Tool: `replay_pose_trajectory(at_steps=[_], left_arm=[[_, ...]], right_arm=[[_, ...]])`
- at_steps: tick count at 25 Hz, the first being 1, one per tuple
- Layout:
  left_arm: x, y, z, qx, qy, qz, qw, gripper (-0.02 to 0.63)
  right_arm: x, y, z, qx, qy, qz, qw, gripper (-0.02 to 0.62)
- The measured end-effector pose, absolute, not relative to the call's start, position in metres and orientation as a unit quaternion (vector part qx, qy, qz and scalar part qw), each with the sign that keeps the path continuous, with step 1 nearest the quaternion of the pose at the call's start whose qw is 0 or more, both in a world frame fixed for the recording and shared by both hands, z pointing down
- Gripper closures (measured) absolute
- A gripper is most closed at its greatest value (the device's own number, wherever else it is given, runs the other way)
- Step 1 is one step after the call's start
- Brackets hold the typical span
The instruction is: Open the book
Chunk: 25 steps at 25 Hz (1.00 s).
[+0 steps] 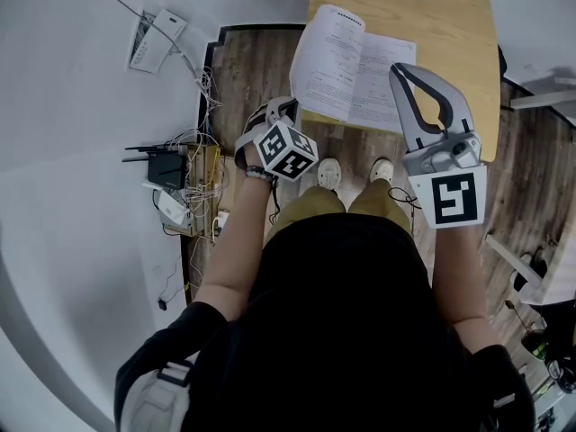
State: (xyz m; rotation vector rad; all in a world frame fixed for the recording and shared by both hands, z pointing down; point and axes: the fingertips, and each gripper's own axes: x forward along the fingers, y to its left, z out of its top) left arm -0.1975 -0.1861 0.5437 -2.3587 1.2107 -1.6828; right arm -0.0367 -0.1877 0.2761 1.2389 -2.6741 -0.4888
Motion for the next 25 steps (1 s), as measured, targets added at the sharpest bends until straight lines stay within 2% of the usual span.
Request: replay_pose_trajectory(at_steps=[25], left_arm=[[-0.235,-0.174,0.608,-0.735,0.374,-0.561,-0.071,0.591]], right_arm=[[-0.040,-0.197,0.293,0.422,-0.888,-0.149,0.105,0.566]])
